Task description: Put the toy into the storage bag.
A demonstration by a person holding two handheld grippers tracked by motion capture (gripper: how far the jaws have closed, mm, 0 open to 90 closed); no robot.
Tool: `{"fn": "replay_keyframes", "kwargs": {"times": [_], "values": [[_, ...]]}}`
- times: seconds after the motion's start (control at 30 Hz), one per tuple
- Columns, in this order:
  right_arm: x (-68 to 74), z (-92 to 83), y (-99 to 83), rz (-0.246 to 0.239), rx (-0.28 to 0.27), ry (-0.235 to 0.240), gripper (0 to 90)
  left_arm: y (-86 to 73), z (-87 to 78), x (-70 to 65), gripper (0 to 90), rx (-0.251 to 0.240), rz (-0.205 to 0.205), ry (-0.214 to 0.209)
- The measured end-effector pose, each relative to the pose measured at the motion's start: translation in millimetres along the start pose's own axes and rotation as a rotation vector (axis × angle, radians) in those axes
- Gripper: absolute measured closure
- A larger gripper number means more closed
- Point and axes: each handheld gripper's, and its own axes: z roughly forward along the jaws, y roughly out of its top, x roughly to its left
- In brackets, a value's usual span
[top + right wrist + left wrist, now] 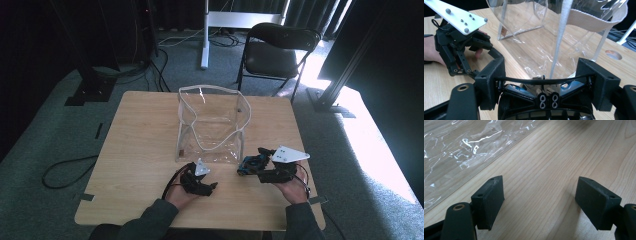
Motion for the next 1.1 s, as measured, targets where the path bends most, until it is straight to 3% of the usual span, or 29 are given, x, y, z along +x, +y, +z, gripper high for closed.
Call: {"fn": "replay_keyframes", "kwargs": {"times": [1.1], "values": [[-17.5,-9.9,11.5,0.011,-0.023,-0.046,24.6,-0.1,-0.1,-0.4,23.6,-0.001,-0.004,0.004]]}}
